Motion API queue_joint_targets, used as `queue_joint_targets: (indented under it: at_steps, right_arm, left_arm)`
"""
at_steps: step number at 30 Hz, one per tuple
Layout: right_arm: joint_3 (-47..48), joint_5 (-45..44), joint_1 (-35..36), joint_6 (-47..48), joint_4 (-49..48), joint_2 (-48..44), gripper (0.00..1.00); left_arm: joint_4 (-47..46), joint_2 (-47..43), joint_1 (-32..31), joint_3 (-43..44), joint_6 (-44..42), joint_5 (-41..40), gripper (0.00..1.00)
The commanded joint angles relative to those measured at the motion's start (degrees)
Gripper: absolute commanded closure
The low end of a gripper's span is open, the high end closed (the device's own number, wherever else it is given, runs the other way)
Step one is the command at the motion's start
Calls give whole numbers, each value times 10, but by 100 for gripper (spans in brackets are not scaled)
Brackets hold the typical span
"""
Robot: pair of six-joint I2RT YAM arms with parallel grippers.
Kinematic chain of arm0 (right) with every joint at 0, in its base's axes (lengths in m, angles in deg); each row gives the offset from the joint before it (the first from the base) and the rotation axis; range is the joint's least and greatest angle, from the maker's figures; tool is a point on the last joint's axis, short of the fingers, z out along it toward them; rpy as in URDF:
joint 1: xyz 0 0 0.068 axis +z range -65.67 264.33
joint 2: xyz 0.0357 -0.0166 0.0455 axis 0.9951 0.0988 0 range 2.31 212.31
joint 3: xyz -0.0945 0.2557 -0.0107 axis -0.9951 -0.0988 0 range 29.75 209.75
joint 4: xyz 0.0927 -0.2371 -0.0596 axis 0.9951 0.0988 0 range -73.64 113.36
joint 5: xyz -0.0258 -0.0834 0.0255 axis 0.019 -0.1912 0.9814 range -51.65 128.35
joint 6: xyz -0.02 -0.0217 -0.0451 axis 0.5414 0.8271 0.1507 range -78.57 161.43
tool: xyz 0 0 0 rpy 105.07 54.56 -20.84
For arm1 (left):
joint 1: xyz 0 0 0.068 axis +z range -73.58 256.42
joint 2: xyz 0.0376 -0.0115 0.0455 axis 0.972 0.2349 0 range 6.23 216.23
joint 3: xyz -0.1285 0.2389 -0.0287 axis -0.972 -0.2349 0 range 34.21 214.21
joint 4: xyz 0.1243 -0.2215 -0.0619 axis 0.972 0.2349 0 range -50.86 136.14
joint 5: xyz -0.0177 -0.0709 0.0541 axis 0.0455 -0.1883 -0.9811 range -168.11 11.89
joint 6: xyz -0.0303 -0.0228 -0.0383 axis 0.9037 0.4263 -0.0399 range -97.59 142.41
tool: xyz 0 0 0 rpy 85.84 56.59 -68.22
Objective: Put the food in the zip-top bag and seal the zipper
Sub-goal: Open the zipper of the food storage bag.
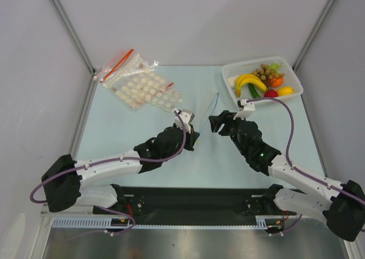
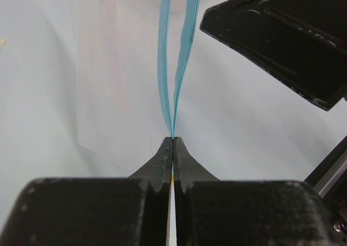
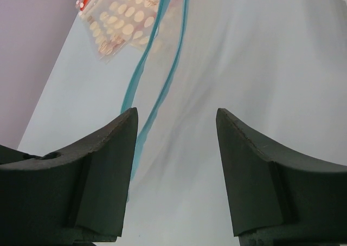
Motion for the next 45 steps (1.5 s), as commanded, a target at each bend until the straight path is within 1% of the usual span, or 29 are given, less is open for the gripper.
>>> queue_joint_targets:
  at_steps: [1, 6, 9, 10, 12, 15, 16, 18, 19, 20, 21, 23, 24, 26, 27, 28, 38, 44, 45]
  right_arm:
    - [3, -20, -4, -14, -15, 1, 36]
    - [13, -24, -7, -19, -4, 18, 37]
    - [20, -18, -7, -18, 2, 34, 45]
    - [24, -12, -7, -14, 7, 41, 50]
    - [30, -7, -6, -10, 14, 50, 55]
    - [38, 6, -5, 1, 19, 60, 71]
    - [38, 14, -5, 3, 18, 61, 79]
    - [38, 19, -3, 8, 15, 61, 91]
    - [38, 25, -3, 10, 15, 60, 100]
    - [38, 28, -3, 13, 14, 60, 100]
    - [37, 39, -3, 15, 11, 58, 100]
    - [37, 46, -2, 19, 7, 59, 100]
    - [36, 48, -2, 23, 5, 60, 100]
    - [36, 59, -1, 26, 3, 61, 100]
    - [37, 65, 0, 32, 0, 62, 100]
    - [37, 67, 4, 34, -1, 63, 100]
    - [42, 67, 30, 56, -13, 72, 100]
    - [42, 57, 40, 64, -15, 69, 100]
    - [41, 57, 42, 63, -16, 67, 100]
  left_arm:
    - [-9, 3, -12, 32, -18, -12, 100]
    - [-6, 7, -30, 39, -32, -34, 100]
    - [-1, 8, -38, 42, -39, -52, 100]
    - [1, 8, -40, 44, -40, -61, 100]
    - [2, 9, -41, 46, -42, -67, 100]
    - [6, 10, -41, 48, -42, -73, 99]
    - [7, 11, -41, 48, -42, -74, 100]
    - [9, 12, -41, 50, -42, -77, 99]
    - [11, 13, -41, 51, -41, -78, 92]
    - [13, 13, -41, 52, -40, -79, 87]
    - [15, 13, -41, 54, -41, -80, 79]
    - [19, 11, -41, 55, -40, -84, 70]
    - [21, 9, -41, 56, -37, -87, 61]
    - [24, 5, -41, 55, -35, -96, 54]
    - [23, 4, -41, 53, -35, -99, 49]
    - [22, 3, -41, 52, -35, -99, 47]
    - [39, 29, -41, 73, -35, -93, 43]
    - [51, 55, -40, 89, -31, -93, 58]
    - [55, 58, -40, 94, -31, -98, 62]
